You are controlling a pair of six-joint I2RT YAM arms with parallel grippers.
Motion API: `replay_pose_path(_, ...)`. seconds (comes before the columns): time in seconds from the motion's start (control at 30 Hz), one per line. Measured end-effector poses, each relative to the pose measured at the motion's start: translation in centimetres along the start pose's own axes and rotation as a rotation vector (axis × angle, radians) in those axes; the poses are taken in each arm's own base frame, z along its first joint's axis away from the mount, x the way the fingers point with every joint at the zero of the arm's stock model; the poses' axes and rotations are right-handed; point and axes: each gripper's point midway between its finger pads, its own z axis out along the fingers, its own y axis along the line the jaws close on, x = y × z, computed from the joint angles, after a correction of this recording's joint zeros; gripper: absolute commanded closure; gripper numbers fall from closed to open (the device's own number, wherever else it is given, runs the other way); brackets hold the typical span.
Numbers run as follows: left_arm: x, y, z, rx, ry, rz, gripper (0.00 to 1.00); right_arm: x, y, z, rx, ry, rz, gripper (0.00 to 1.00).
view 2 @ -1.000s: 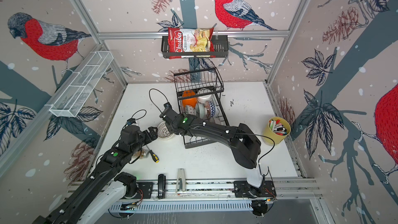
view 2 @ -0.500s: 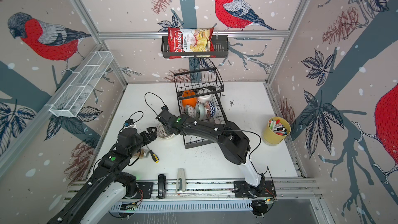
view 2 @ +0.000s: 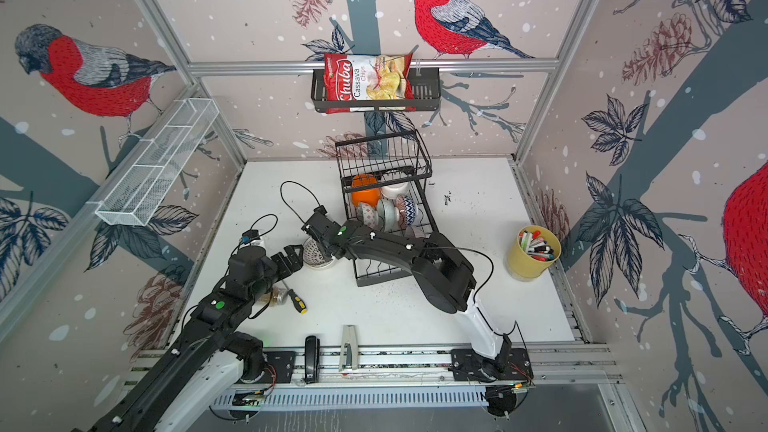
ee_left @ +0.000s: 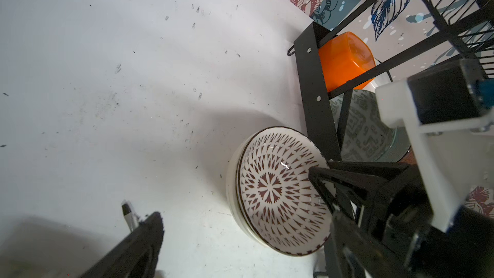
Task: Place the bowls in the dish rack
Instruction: 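Grasp the rim of the maroon-patterned bowl on the table with the right gripper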
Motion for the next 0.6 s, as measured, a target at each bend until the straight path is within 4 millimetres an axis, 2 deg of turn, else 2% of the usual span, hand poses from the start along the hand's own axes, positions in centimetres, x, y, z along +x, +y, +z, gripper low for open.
replay_pose_path(0.2, 0.1, 0.0, 0.0, -0.001, 0.001, 0.0, 0.03, -0.3, -0.1, 0.3, 0.002, -0.003, 0.019, 0.88)
replay_pose_path(0.6, 0.1, 0.1, 0.1, -0.003, 0.004, 0.01, 0.04, -1.4, 0.0, -0.1, -0.01, -0.016, 0.032, 1.0)
